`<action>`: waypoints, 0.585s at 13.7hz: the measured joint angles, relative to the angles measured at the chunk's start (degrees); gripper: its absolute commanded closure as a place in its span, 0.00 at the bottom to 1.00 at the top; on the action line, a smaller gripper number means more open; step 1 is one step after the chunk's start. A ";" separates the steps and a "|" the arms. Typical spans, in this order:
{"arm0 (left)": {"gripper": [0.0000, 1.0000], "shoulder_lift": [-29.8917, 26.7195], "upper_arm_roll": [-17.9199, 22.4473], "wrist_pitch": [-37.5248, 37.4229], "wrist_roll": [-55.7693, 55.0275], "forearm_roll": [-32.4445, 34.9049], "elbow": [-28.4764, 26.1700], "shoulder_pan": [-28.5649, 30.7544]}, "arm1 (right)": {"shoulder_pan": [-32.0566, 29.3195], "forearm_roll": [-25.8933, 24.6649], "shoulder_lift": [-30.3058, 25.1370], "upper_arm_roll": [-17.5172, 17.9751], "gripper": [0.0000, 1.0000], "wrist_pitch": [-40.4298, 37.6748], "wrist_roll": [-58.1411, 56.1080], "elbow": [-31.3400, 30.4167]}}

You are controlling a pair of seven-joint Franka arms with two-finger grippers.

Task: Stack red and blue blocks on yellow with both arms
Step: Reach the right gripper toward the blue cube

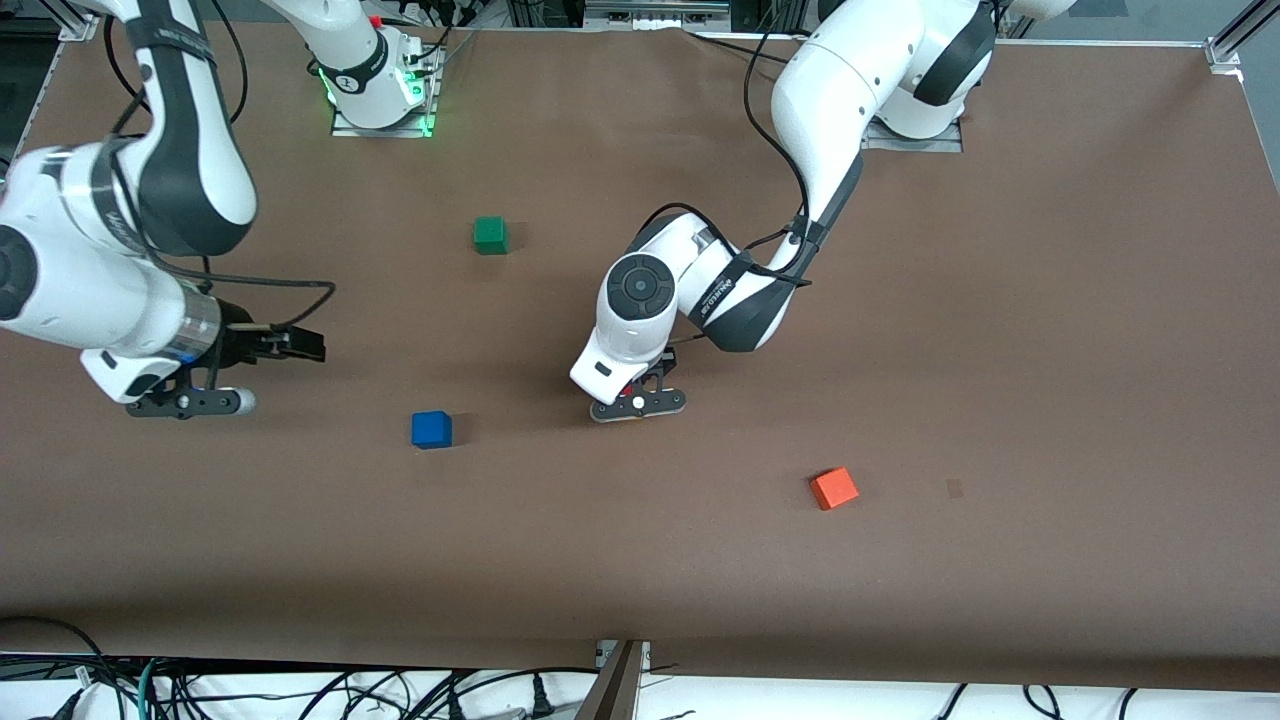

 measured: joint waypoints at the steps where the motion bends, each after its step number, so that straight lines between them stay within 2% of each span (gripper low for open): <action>1: 0.00 0.12 0.05 0.12 0.00 0.00 0.06 0.01 | 0.01 0.03 0.01 0.55 0.00 2.00 0.74 -1.50; 5: 0.00 0.20 0.16 0.08 -0.08 -0.35 0.42 0.49 | 0.89 0.04 0.15 2.29 0.00 7.24 1.75 -5.60; 8: 0.00 -0.13 0.35 -2.46 0.38 -1.83 2.10 3.02 | 1.99 0.04 0.56 2.34 0.00 15.23 1.96 -10.59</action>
